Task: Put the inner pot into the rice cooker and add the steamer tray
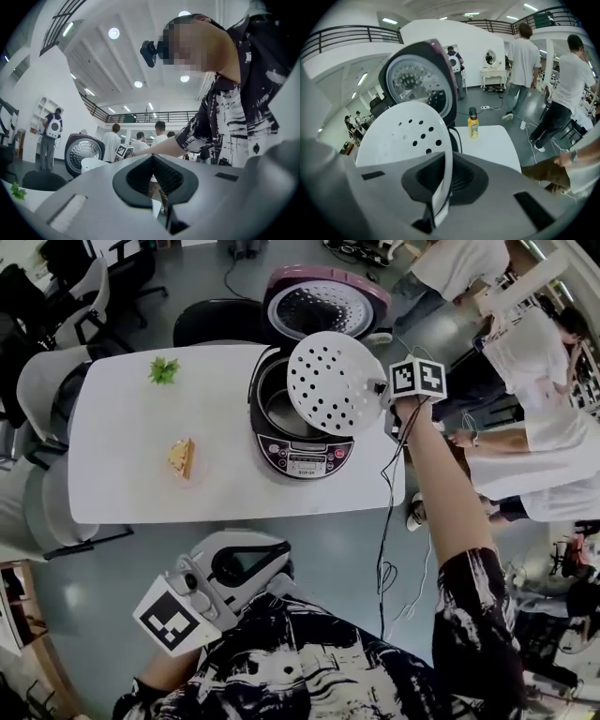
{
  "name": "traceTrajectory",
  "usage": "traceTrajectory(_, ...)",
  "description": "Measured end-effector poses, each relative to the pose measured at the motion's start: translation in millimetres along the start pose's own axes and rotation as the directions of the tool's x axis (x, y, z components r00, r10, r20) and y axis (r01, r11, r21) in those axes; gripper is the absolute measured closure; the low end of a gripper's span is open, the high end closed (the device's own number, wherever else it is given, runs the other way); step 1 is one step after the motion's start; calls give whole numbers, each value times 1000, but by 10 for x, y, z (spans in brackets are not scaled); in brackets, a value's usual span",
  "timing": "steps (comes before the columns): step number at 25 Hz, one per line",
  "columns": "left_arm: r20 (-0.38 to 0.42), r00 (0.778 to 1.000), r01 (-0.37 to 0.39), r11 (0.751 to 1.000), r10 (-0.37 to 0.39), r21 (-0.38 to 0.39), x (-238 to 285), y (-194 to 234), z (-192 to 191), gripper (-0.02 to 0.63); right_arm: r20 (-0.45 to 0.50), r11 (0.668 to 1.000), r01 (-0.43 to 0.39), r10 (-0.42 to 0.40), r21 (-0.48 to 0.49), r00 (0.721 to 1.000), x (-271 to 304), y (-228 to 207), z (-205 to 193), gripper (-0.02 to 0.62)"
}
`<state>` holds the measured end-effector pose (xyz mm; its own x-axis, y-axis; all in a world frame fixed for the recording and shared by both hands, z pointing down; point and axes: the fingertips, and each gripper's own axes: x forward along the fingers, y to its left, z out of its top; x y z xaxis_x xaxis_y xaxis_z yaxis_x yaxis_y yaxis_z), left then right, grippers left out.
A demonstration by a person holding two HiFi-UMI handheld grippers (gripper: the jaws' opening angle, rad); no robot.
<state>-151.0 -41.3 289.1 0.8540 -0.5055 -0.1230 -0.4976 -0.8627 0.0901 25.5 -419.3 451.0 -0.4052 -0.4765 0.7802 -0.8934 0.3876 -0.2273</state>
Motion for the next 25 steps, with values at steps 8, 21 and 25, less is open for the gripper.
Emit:
traceTrajectory(8, -6, 999, -48, 999, 48, 2, -396, 18, -100, 601, -92, 996, 94, -93, 3, 991, 651, 201, -339, 594)
traceTrajectory(21, -28, 998, -61, 998, 60, -33, -298, 180, -101, 601, -163, 981, 190, -193, -34, 968, 922, 90, -408, 592)
traceTrajectory(25, -23, 998, -52, 998, 52, -34, -280, 199, -85, 601, -163, 971, 219, -232, -94, 959, 923, 87, -383, 592)
